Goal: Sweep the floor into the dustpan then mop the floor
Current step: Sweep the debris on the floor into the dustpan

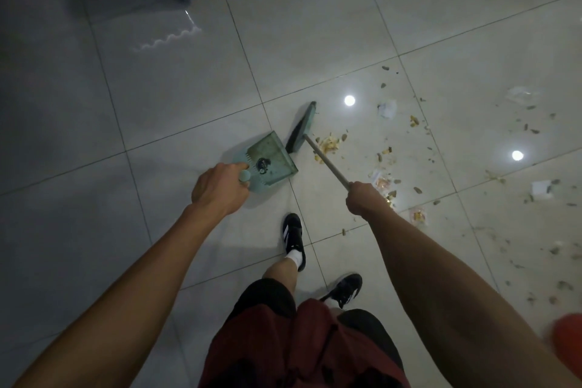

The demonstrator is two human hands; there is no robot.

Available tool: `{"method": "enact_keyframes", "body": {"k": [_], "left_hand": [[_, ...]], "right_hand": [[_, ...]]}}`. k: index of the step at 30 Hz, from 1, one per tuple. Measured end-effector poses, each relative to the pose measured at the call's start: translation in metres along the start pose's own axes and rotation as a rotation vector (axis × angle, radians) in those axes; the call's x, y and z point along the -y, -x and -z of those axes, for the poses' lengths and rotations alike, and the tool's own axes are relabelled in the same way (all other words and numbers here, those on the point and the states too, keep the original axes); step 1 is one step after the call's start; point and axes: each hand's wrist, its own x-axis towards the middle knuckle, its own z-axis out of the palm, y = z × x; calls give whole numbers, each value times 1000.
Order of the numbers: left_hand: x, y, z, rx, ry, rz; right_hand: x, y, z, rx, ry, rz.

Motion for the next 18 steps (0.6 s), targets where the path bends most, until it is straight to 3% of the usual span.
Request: {"method": "enact_keyframes", "body": {"k": [18], "left_hand": [[-117, 134, -80, -46, -20, -112]], "right_hand": [[-241, 134, -71, -83, -97, -226]]}}
